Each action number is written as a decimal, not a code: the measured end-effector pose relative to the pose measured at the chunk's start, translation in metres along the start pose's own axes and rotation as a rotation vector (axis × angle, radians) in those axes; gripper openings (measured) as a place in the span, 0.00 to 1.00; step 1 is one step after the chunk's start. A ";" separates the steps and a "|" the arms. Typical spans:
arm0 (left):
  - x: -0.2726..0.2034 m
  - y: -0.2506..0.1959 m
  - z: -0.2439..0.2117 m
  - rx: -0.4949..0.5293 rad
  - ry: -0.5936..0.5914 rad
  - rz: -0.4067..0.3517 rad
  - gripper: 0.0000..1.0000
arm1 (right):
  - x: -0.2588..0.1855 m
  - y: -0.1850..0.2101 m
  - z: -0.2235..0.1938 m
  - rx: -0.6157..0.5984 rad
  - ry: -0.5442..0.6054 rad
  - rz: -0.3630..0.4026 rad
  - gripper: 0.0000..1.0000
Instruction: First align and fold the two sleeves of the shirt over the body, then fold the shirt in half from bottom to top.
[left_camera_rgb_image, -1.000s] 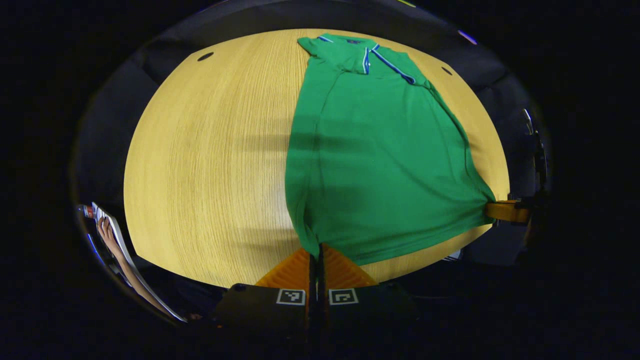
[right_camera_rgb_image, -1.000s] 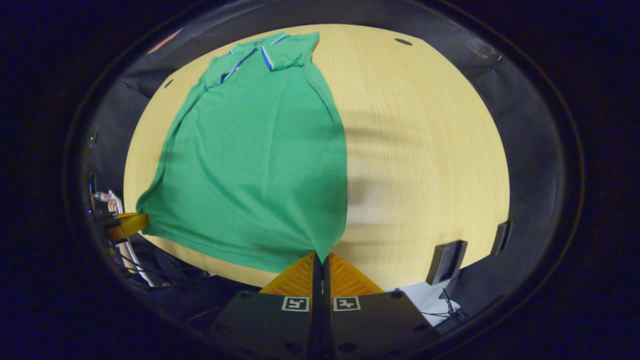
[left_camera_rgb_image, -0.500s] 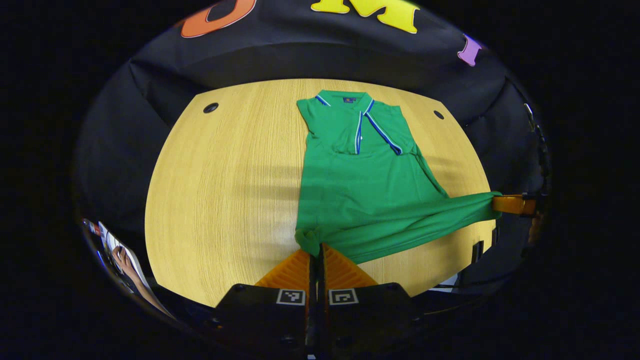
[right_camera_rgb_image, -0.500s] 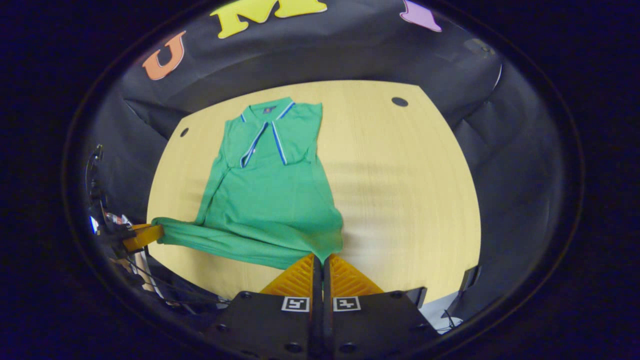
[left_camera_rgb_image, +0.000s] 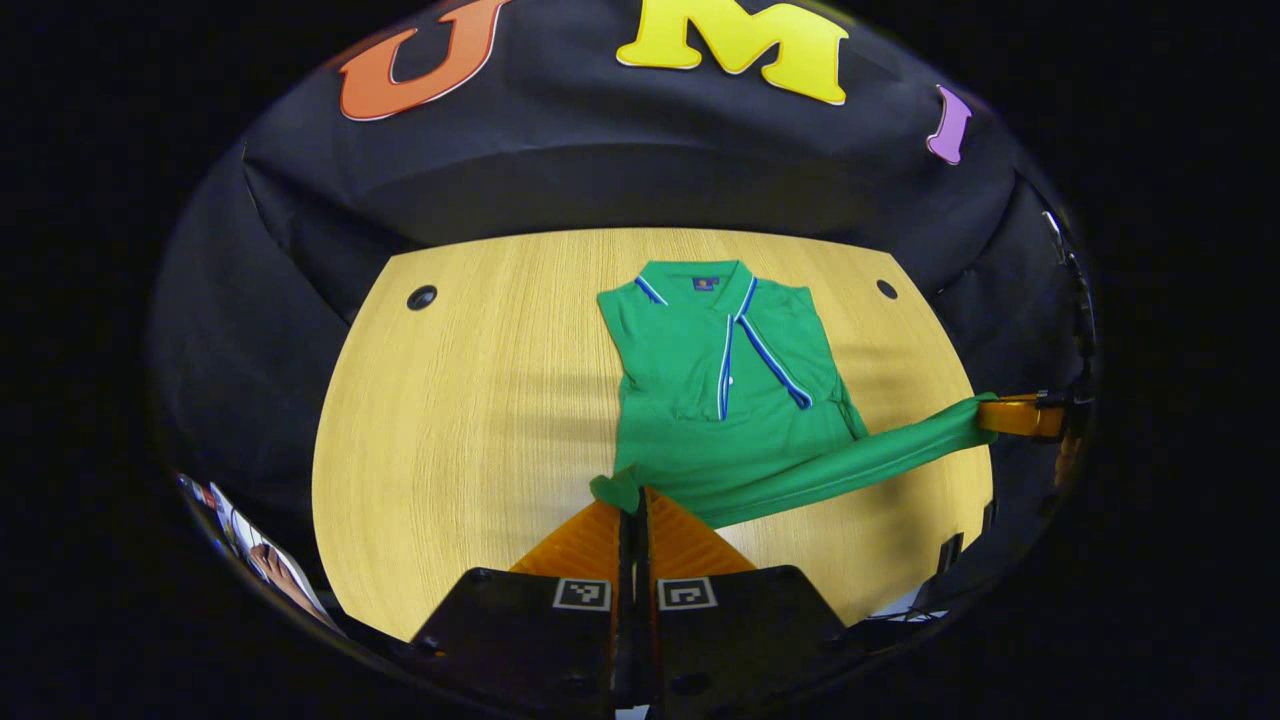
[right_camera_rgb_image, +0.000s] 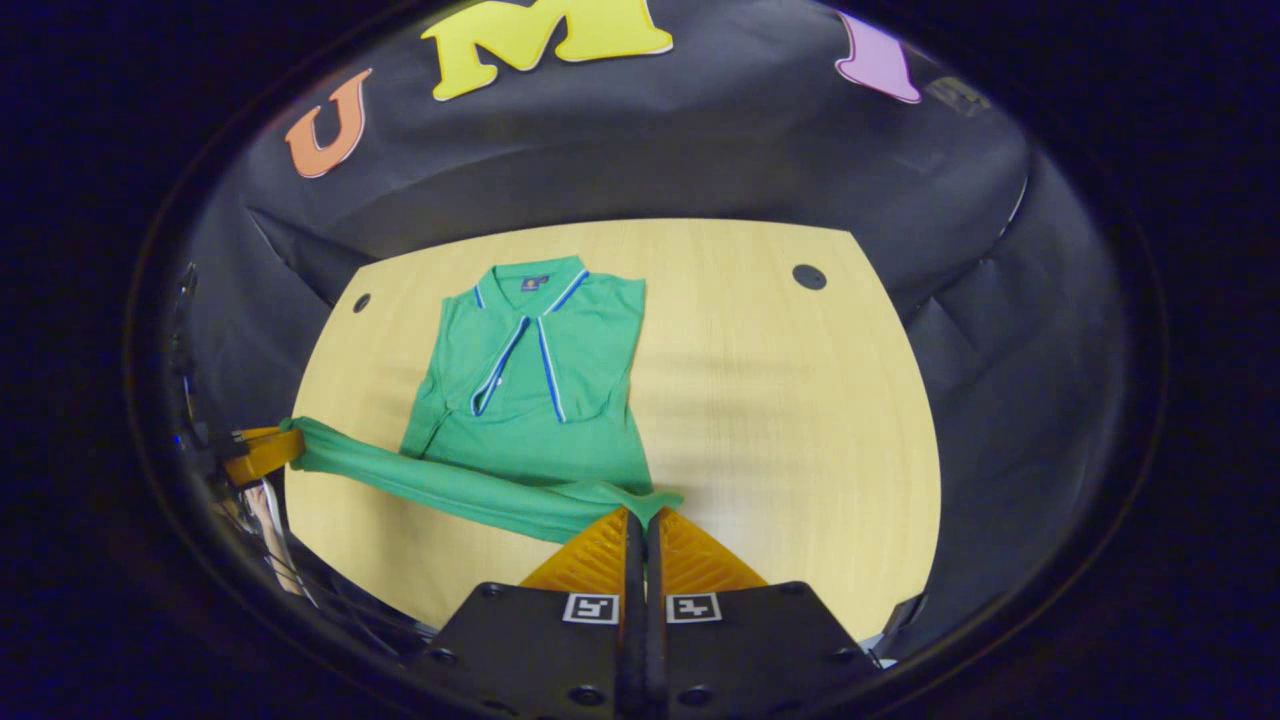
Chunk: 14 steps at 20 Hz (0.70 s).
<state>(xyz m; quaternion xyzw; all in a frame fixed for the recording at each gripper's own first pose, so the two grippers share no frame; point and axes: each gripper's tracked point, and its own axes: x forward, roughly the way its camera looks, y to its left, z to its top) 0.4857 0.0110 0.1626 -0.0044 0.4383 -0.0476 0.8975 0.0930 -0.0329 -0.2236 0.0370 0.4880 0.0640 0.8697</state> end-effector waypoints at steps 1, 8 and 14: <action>0.003 0.002 0.010 0.003 -0.014 0.006 0.03 | 0.005 -0.001 0.012 -0.003 -0.016 -0.005 0.02; 0.041 0.018 0.079 0.007 -0.086 0.046 0.03 | 0.032 0.000 0.094 0.003 -0.105 -0.006 0.02; 0.093 0.034 0.125 -0.005 -0.117 0.072 0.03 | 0.083 0.011 0.154 -0.066 -0.191 -0.039 0.01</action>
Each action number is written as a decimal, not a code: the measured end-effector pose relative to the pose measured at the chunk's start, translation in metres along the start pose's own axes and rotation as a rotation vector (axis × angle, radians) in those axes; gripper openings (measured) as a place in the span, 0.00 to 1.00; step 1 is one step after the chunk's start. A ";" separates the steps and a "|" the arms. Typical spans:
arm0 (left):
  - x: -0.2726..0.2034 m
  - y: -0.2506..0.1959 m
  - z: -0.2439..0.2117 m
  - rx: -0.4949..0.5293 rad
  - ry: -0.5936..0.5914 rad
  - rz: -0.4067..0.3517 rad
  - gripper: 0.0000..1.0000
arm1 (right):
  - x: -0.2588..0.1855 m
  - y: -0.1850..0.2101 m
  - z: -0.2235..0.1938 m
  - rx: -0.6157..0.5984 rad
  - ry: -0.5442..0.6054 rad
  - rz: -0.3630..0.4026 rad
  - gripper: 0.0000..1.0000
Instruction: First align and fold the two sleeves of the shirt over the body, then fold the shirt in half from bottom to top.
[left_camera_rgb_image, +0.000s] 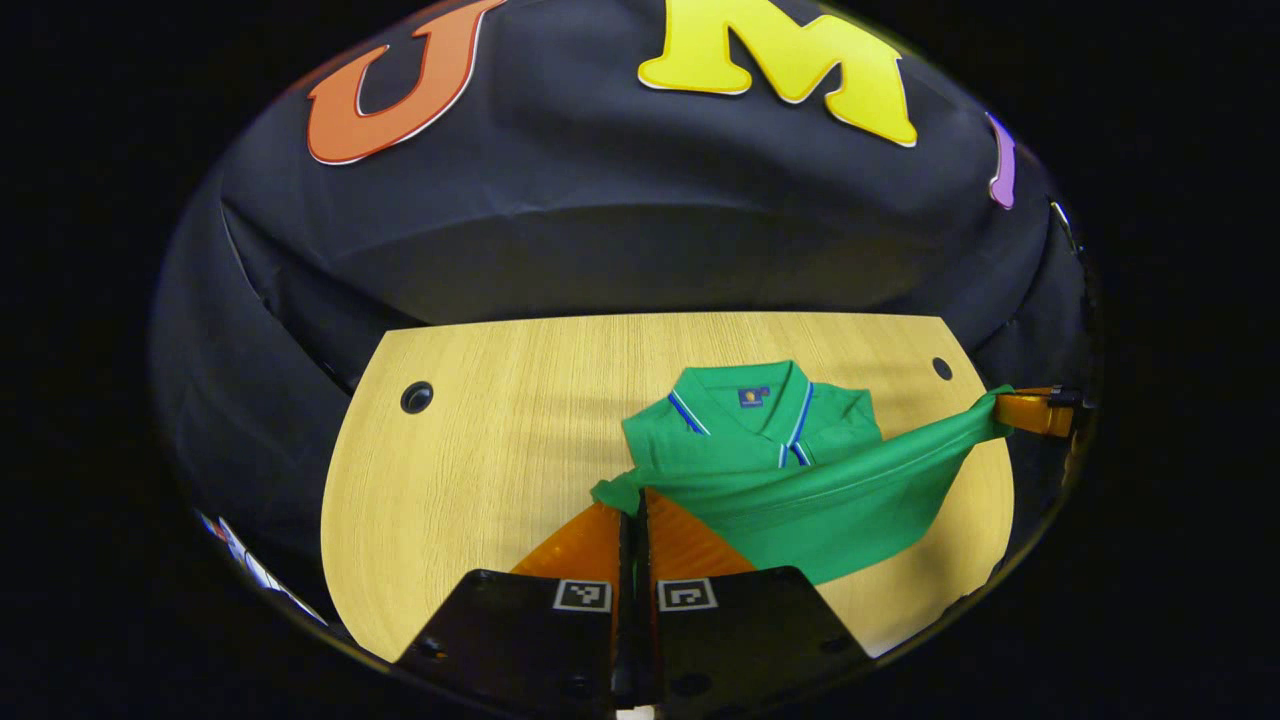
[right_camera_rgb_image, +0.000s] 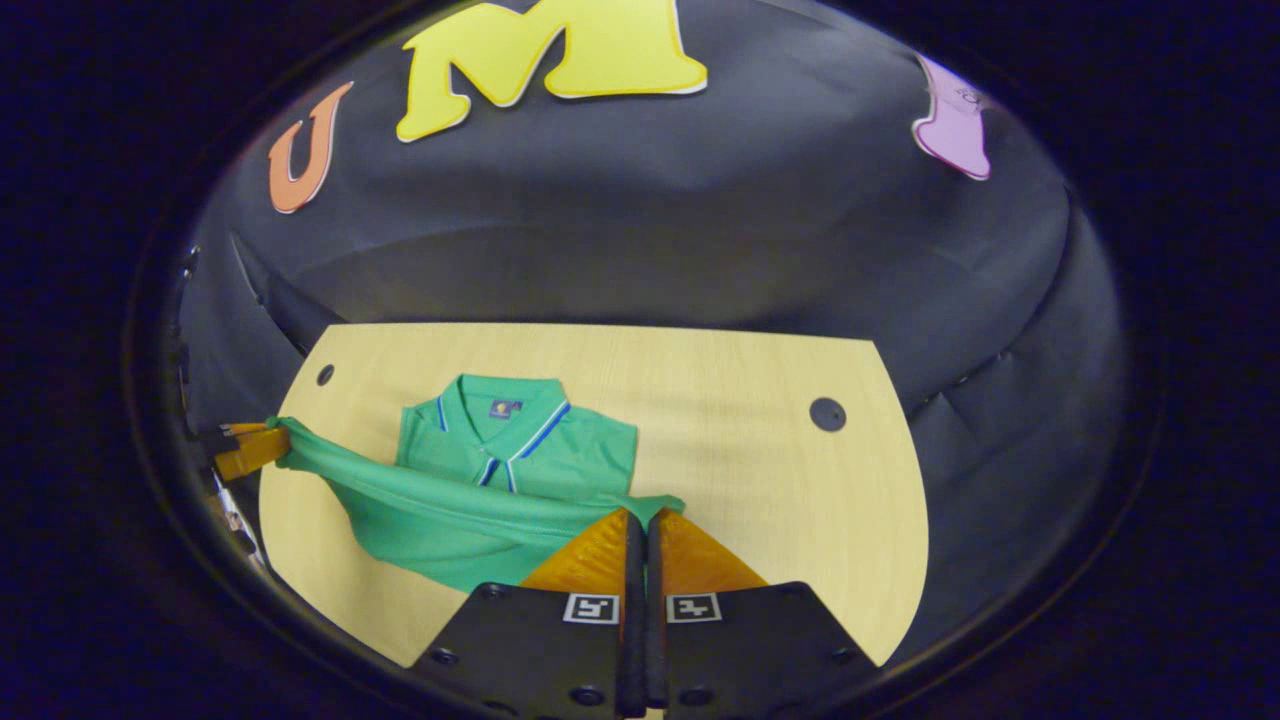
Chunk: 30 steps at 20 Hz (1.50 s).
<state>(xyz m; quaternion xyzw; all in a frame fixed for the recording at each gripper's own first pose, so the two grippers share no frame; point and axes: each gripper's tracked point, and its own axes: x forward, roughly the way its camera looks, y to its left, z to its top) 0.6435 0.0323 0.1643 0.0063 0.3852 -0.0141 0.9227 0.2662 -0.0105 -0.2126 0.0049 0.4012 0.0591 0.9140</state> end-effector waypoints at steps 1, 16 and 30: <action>0.012 0.003 0.004 0.003 0.000 0.012 0.03 | 0.012 0.004 0.005 -0.001 -0.004 0.005 0.01; 0.157 0.004 -0.007 0.048 0.074 0.027 0.03 | 0.159 0.001 -0.011 0.126 0.096 -0.016 0.02; 0.134 -0.001 0.010 -0.016 -0.005 -0.019 0.36 | 0.116 -0.002 0.019 0.104 -0.010 -0.009 0.41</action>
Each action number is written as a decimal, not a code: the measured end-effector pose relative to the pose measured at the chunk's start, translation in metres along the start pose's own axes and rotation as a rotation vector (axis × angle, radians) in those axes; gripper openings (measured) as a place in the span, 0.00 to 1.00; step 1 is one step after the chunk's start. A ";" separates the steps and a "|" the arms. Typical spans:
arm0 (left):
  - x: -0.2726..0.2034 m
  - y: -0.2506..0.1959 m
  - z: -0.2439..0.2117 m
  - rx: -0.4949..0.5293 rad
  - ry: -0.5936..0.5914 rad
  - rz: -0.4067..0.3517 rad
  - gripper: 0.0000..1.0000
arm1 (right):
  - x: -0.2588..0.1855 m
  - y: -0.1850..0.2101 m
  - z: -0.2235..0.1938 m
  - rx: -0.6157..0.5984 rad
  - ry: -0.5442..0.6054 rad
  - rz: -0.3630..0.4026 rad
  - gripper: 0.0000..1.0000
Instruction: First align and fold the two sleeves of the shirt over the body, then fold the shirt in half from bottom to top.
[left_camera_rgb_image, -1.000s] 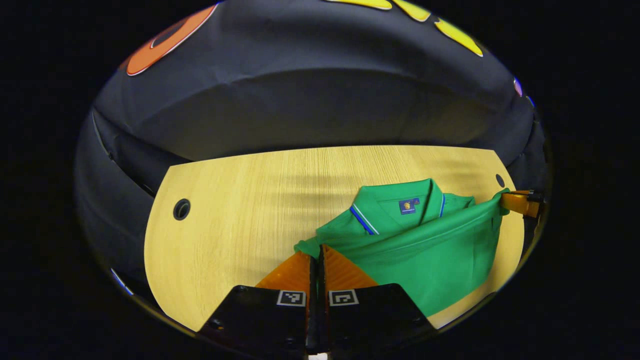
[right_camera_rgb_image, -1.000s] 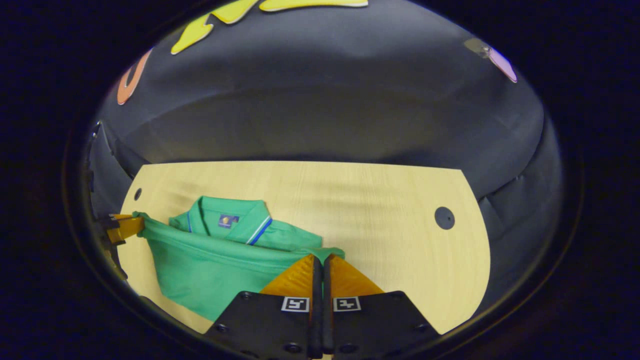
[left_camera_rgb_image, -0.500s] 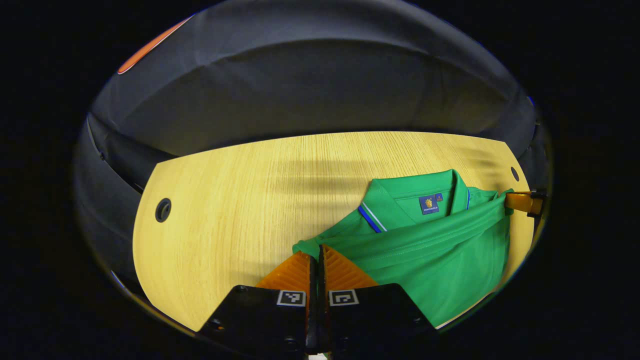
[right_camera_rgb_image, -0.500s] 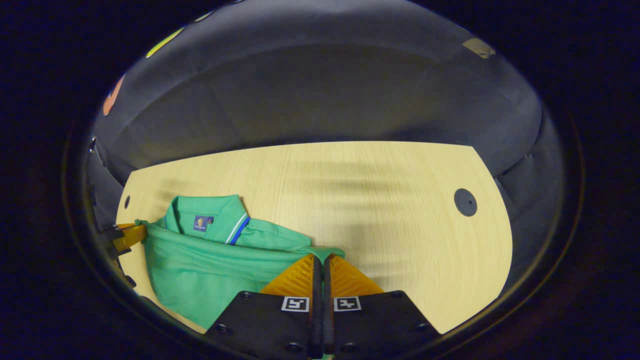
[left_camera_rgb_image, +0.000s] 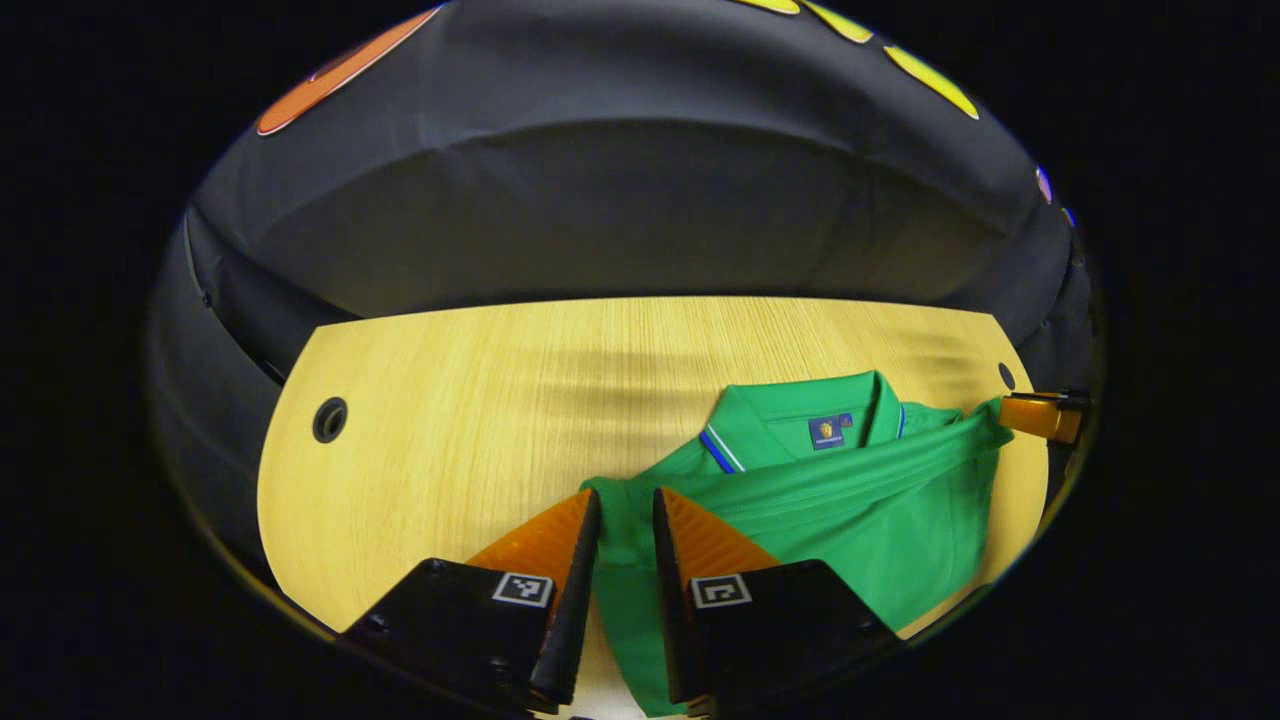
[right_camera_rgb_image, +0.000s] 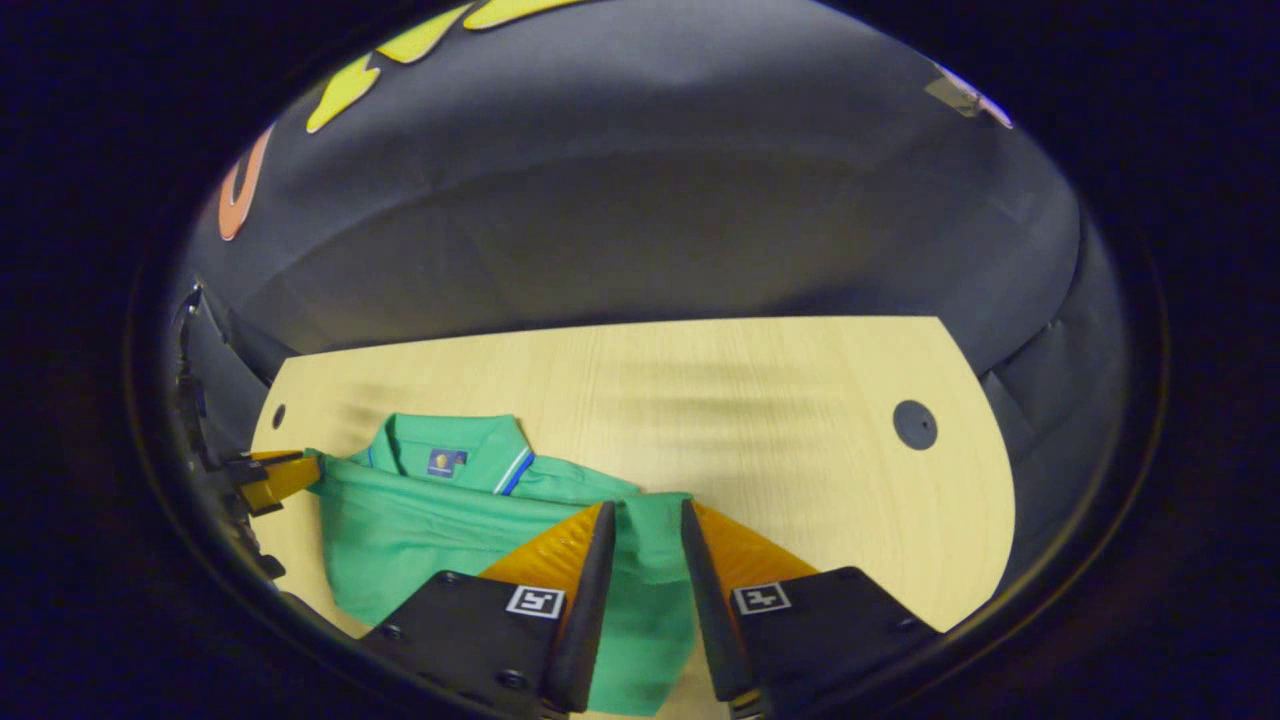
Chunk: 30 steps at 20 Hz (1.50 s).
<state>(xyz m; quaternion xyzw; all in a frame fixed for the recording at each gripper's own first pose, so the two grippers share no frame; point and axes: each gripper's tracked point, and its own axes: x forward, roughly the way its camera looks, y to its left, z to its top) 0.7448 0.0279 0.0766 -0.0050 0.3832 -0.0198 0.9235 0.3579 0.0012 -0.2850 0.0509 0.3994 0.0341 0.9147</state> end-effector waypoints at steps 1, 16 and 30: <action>-0.012 0.000 0.005 -0.002 -0.017 0.001 0.49 | -0.011 0.001 0.007 0.004 -0.024 -0.004 0.53; -0.260 -0.004 0.071 -0.043 -0.423 0.016 0.98 | -0.279 0.012 0.032 -0.027 -0.395 -0.011 0.87; -0.401 0.013 -0.033 -0.040 -0.583 0.049 0.98 | -0.463 0.055 -0.071 -0.106 -0.706 -0.045 0.90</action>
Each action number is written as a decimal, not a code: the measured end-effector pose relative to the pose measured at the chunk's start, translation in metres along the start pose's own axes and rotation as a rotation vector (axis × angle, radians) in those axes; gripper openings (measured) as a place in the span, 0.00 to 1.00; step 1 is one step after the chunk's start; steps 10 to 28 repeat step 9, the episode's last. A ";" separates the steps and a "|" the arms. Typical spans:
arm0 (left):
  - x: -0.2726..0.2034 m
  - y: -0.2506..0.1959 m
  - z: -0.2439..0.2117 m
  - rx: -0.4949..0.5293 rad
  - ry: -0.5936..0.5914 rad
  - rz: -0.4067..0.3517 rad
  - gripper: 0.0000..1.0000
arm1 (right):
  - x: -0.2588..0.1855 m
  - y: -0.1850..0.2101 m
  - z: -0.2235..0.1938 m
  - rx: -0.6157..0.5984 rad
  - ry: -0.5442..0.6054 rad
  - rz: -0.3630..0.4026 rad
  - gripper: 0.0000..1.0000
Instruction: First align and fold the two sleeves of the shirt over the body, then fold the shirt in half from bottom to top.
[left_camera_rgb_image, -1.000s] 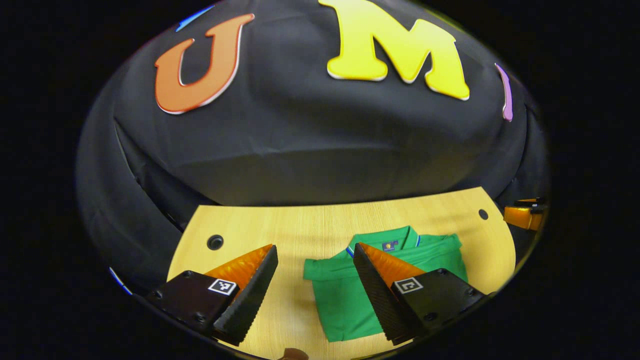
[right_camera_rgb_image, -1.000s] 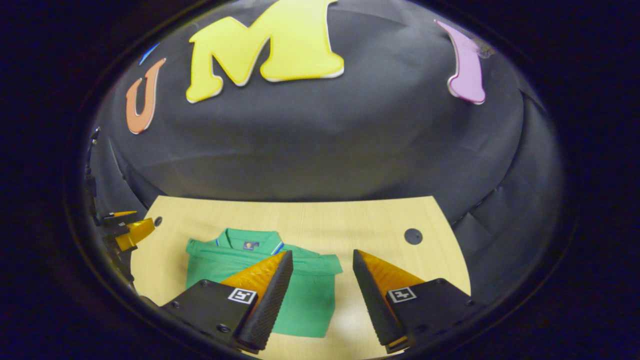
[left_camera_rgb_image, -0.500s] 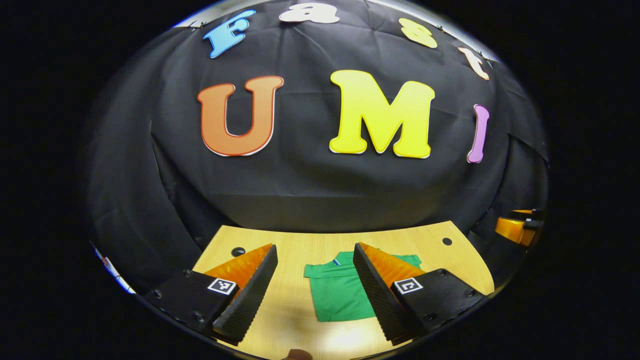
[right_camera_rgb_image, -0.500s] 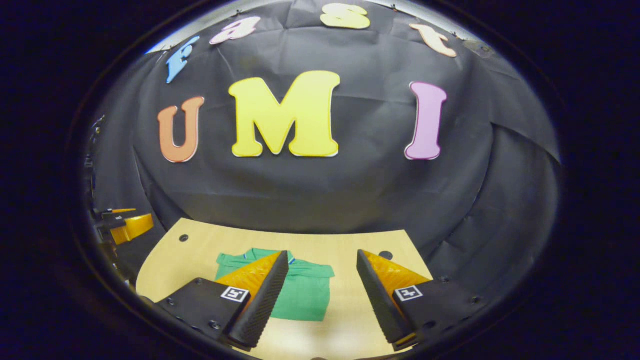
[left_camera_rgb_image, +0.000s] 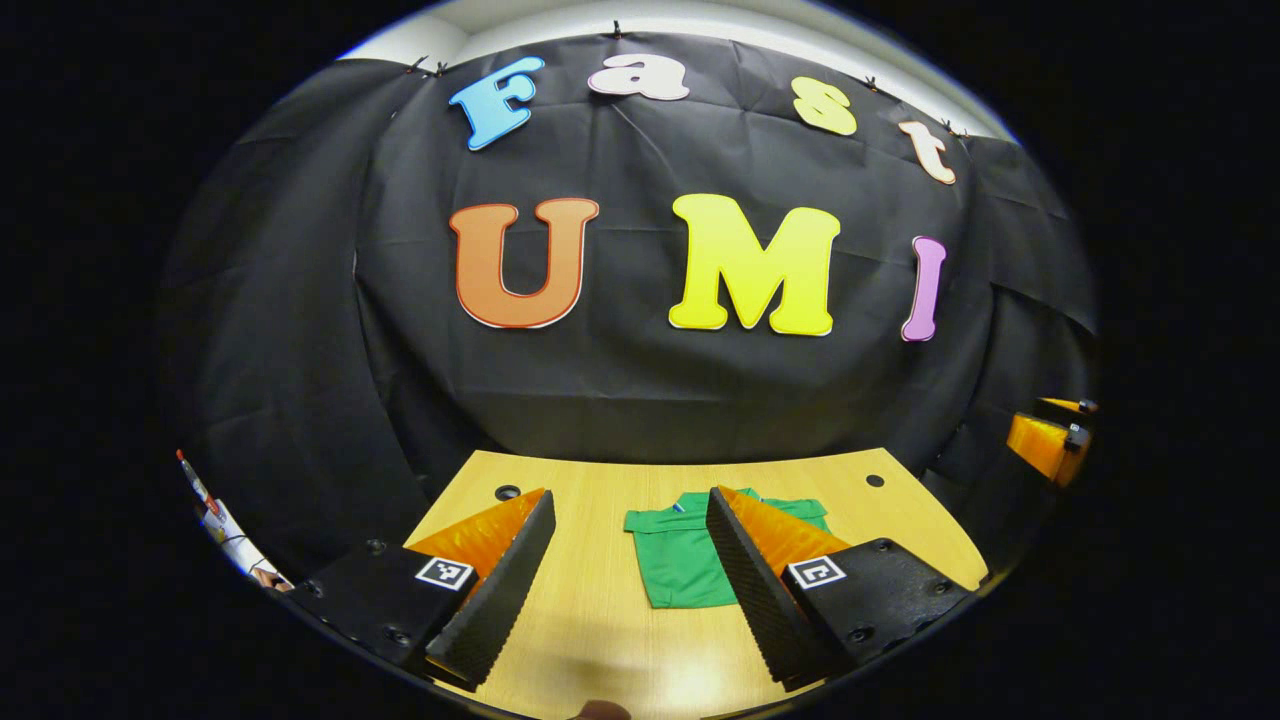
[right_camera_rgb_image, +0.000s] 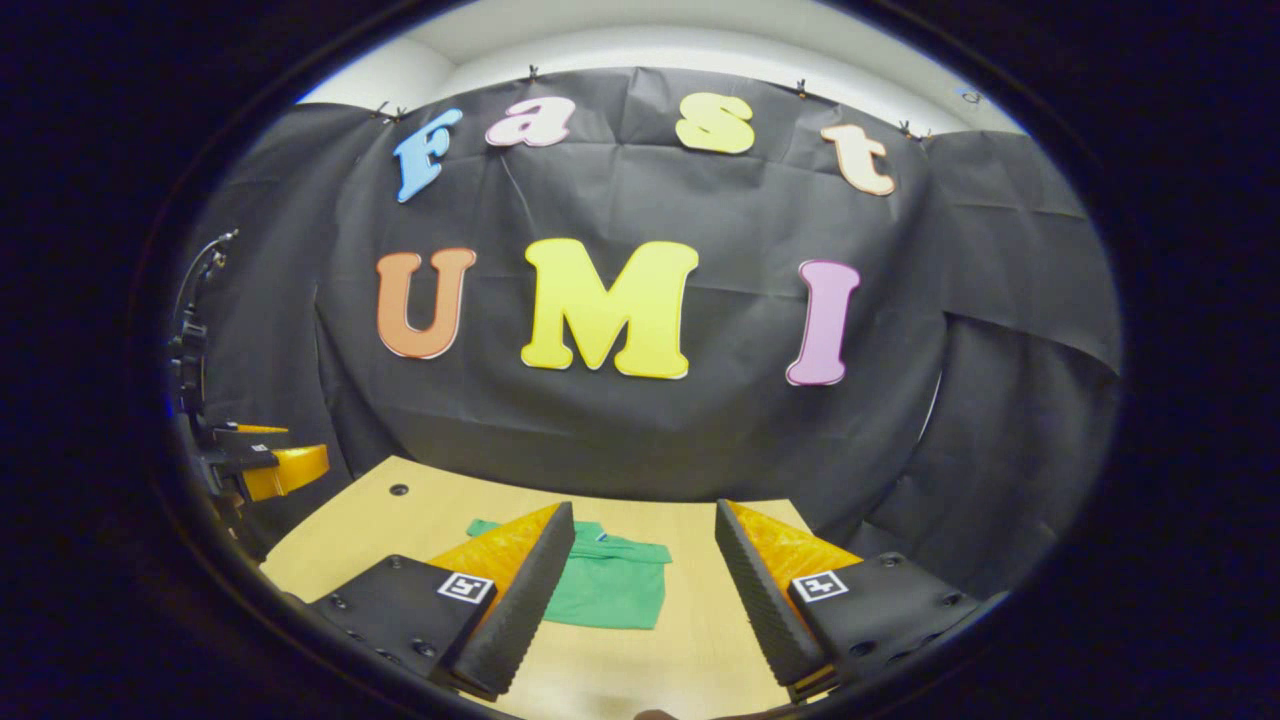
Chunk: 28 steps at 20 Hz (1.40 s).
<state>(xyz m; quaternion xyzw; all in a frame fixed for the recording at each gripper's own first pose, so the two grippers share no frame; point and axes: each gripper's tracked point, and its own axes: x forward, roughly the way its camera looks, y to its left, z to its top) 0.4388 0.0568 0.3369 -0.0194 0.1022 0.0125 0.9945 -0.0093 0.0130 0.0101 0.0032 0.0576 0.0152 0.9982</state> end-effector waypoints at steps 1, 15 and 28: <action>-0.008 0.002 -0.009 -0.001 0.006 0.007 0.98 | -0.008 0.003 -0.004 -0.004 -0.006 -0.007 0.91; -0.032 -0.009 -0.031 -0.036 -0.002 -0.056 0.98 | -0.037 0.037 -0.024 -0.049 -0.025 0.021 0.92; -0.032 -0.009 -0.031 -0.036 -0.002 -0.056 0.98 | -0.037 0.037 -0.024 -0.049 -0.025 0.021 0.92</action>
